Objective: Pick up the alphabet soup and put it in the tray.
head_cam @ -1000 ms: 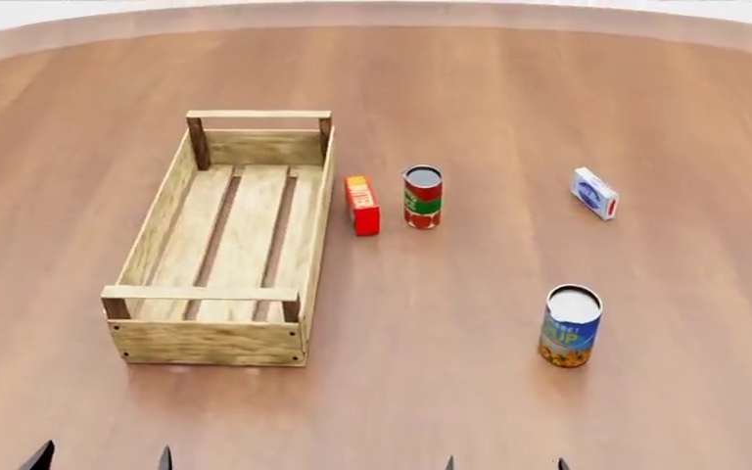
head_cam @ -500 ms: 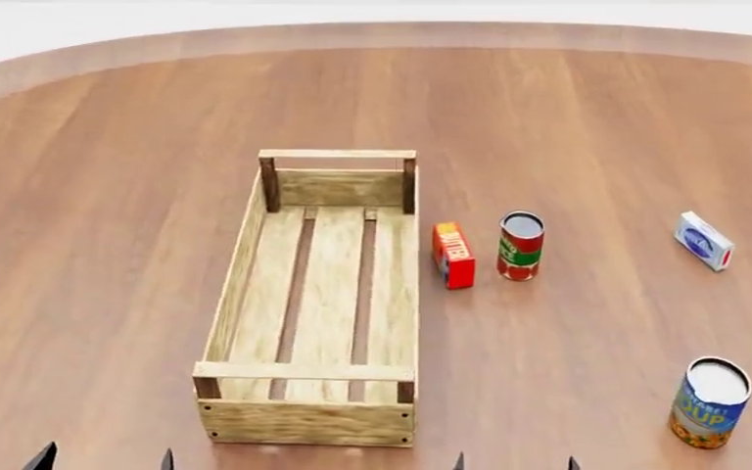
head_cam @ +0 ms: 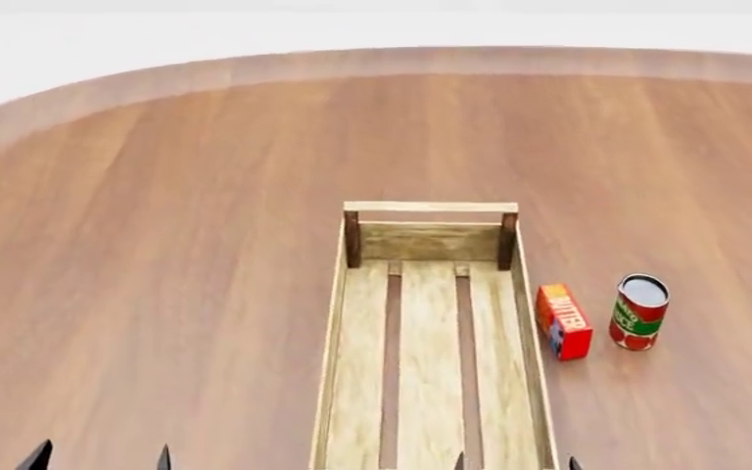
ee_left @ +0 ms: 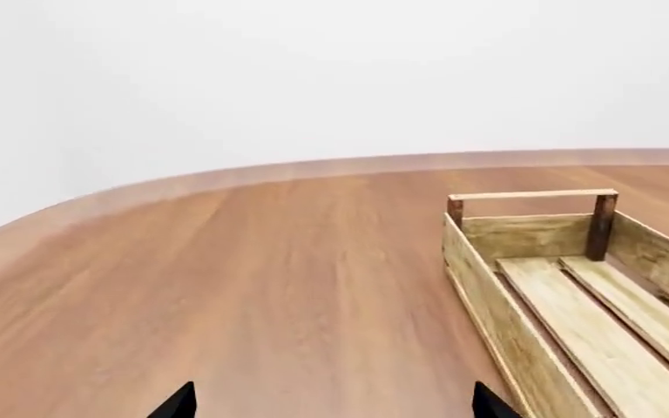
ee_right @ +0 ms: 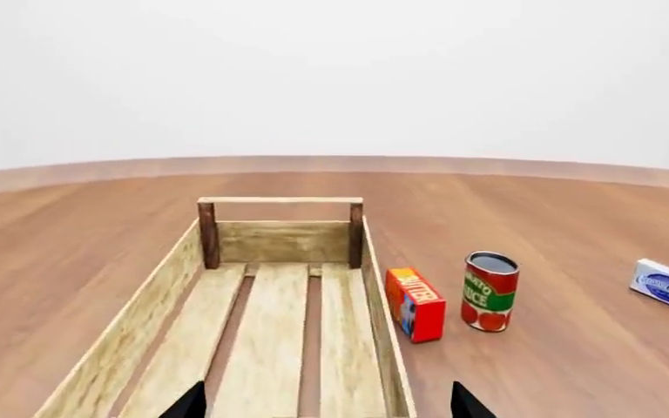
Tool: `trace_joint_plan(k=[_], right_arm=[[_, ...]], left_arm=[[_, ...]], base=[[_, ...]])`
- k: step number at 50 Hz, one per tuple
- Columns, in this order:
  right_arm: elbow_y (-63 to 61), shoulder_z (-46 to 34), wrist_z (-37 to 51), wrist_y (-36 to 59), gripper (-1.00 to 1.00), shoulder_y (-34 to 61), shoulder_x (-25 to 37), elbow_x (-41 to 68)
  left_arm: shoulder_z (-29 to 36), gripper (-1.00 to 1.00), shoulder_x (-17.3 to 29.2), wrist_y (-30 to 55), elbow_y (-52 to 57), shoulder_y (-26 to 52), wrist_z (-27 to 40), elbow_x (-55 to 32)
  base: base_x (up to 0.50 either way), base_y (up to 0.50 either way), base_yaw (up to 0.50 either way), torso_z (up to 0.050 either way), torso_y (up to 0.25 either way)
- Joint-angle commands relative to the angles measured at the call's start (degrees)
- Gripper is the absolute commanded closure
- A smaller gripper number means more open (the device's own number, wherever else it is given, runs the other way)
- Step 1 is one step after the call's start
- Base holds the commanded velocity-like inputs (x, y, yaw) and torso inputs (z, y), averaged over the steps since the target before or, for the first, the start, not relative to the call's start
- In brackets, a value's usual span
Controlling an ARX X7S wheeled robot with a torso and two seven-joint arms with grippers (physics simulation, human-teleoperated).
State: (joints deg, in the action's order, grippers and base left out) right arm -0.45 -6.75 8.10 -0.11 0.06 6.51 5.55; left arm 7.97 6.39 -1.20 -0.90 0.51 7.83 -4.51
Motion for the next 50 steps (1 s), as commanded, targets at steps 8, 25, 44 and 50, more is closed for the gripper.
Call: trace_joint_plan(k=[8,25,44,50], right_arm=[[0.5,-0.8,0.6,0.1,-1.0,0.3,0.7,1.7],[0.6,-1.7,1.5,-0.1,-1.0,0.4,1.4,2.0],[-5.9,3.2,10.2,17.8,-1.0,1.2,0.9,7.6],[-13.8,6.8,13.5,25.2,-1.0,0.5,1.7,11.6]], left_arm=[[1.1,-1.0,0.8,-0.1,-0.2,0.2,1.1,-0.8],[1.9,-1.0,1.5,-0.2,-0.2,0.3,1.8,-1.6],[2.2,-1.0,2.1,-0.2,-0.2,0.4,2.7,-2.7],[2.4,-1.0,2.3,-0.1,0.1,0.3,3.0,-2.9]], base=[[0.5,-0.26,0.0,0.0,0.0],[0.5,-0.32,0.0,0.0,0.001],[0.08,-0.01,0.0,0.0,0.0],[0.0,0.0,0.0,0.0,0.0]])
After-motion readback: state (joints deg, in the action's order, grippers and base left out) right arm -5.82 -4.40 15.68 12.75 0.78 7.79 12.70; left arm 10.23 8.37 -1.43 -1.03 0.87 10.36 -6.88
